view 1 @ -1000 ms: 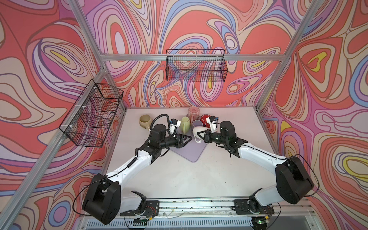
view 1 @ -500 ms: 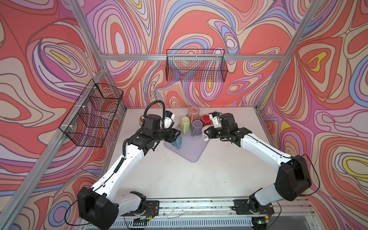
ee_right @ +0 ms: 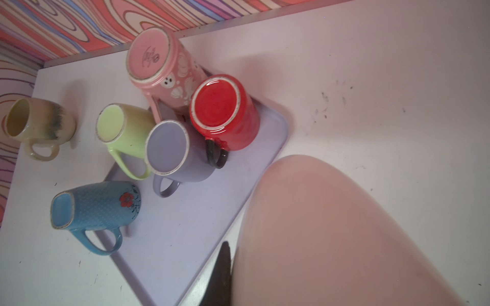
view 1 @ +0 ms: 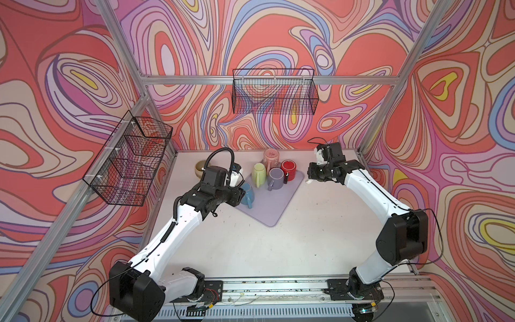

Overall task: Turn the mug right side up
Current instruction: 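Carry the white mug with the right gripper to the far table corner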

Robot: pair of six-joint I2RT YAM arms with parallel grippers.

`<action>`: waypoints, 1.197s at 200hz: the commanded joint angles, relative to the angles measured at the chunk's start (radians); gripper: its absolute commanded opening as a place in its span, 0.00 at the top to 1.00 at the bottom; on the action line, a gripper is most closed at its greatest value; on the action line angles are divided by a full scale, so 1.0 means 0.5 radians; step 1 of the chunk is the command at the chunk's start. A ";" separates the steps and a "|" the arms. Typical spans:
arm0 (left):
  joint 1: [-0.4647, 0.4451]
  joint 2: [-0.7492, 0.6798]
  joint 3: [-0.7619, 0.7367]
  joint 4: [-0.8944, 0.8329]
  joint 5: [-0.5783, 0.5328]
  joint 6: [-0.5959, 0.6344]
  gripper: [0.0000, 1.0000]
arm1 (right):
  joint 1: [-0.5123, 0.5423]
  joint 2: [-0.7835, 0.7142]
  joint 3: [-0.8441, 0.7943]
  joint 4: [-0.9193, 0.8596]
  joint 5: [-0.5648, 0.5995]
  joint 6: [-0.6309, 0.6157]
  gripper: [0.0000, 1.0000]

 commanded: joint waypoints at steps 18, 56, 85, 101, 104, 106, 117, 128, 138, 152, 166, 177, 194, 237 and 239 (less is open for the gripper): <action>-0.215 0.009 -0.005 -0.092 -0.192 0.150 0.48 | -0.218 0.289 0.356 -0.191 -0.013 -0.085 1.00; -0.316 -0.075 -0.072 -0.029 -0.187 0.164 0.48 | -0.416 0.652 0.744 -0.378 -0.035 -0.100 1.00; -0.340 -0.086 -0.071 -0.036 -0.194 0.171 0.48 | -0.557 0.895 0.981 -0.436 -0.167 -0.041 1.00; -0.344 -0.091 -0.071 -0.041 -0.202 0.172 0.48 | -0.559 1.046 1.151 -0.541 -0.013 -0.078 1.00; -0.344 -0.093 -0.071 -0.038 -0.201 0.171 0.48 | -0.562 1.073 1.184 -0.566 -0.002 -0.086 1.00; -0.344 -0.095 -0.071 -0.036 -0.200 0.173 0.48 | -0.564 1.086 1.205 -0.582 0.004 -0.091 1.00; -0.347 -0.098 -0.074 -0.036 -0.200 0.173 0.48 | -0.568 1.172 1.293 -0.630 0.036 -0.107 1.00; -0.350 -0.094 -0.074 -0.038 -0.210 0.177 0.48 | -0.578 1.228 1.351 -0.645 0.069 -0.108 1.00; -0.351 -0.090 -0.077 -0.040 -0.221 0.178 0.48 | -0.580 1.255 1.385 -0.648 0.069 -0.118 1.00; -0.359 -0.076 -0.074 -0.048 -0.235 0.179 0.49 | -0.594 1.310 1.450 -0.664 0.059 -0.118 1.00; -0.368 -0.070 -0.072 -0.047 -0.228 0.174 0.49 | -0.615 1.380 1.529 -0.702 0.023 -0.113 1.00; -0.371 -0.068 -0.071 -0.046 -0.228 0.174 0.49 | -0.628 1.424 1.564 -0.716 0.002 -0.112 1.00; -0.371 -0.062 -0.074 -0.049 -0.242 0.175 0.49 | -0.627 1.456 1.569 -0.712 -0.008 -0.113 1.00; -0.371 -0.041 -0.071 -0.048 -0.246 0.179 0.49 | -0.638 1.525 1.603 -0.710 -0.025 -0.122 1.00; -0.371 -0.041 -0.071 -0.048 -0.249 0.180 0.49 | -0.640 1.530 1.602 -0.710 -0.026 -0.124 1.00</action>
